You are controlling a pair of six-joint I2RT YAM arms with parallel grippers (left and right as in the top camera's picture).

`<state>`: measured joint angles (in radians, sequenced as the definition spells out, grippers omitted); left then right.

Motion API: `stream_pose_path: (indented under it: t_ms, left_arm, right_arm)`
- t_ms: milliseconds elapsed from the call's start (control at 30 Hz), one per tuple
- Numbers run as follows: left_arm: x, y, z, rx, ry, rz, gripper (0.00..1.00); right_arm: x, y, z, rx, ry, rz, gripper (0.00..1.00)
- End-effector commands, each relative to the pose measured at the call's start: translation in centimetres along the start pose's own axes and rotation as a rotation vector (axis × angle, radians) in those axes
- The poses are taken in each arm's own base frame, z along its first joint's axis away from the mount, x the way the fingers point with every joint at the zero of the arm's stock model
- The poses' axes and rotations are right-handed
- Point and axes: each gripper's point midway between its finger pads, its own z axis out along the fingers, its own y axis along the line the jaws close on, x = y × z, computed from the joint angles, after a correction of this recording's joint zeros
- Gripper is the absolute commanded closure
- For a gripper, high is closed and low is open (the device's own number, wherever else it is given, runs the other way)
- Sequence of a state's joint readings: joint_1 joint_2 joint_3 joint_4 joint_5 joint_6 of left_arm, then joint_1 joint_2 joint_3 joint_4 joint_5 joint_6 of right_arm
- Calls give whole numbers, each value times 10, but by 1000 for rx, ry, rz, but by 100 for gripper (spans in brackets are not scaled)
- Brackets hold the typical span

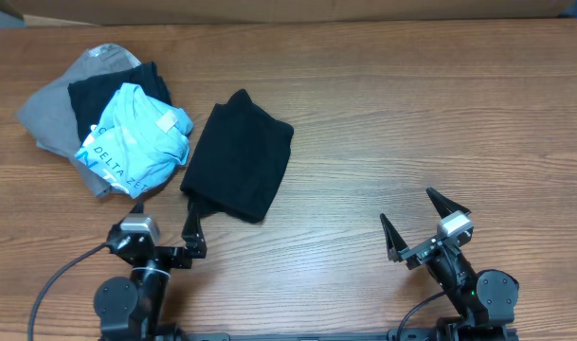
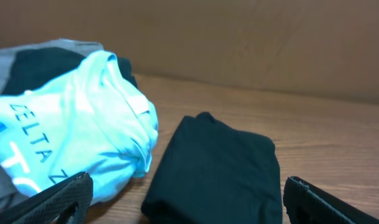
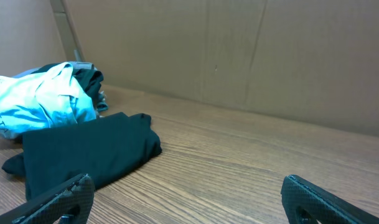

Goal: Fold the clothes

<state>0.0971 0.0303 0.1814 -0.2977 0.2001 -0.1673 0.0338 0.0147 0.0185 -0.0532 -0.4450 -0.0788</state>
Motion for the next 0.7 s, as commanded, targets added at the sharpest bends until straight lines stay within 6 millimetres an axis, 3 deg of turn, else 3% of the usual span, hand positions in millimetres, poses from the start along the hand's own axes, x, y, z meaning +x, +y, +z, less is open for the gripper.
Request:
stream_pose_path:
  t_ms: [0,67,667]
  left_arm:
    - [20,-4,6,40,17,-22,0]
    - [32,-2,11,41,33,-41,0]
    - [27,-2,12,44,6,-36,0]
  right_arm:
    - [2,2,0,-6,-4,0,0]
    - [2,1,0,-6,-4,0,0]
    - [2,1,0,-6,-4,0,0]
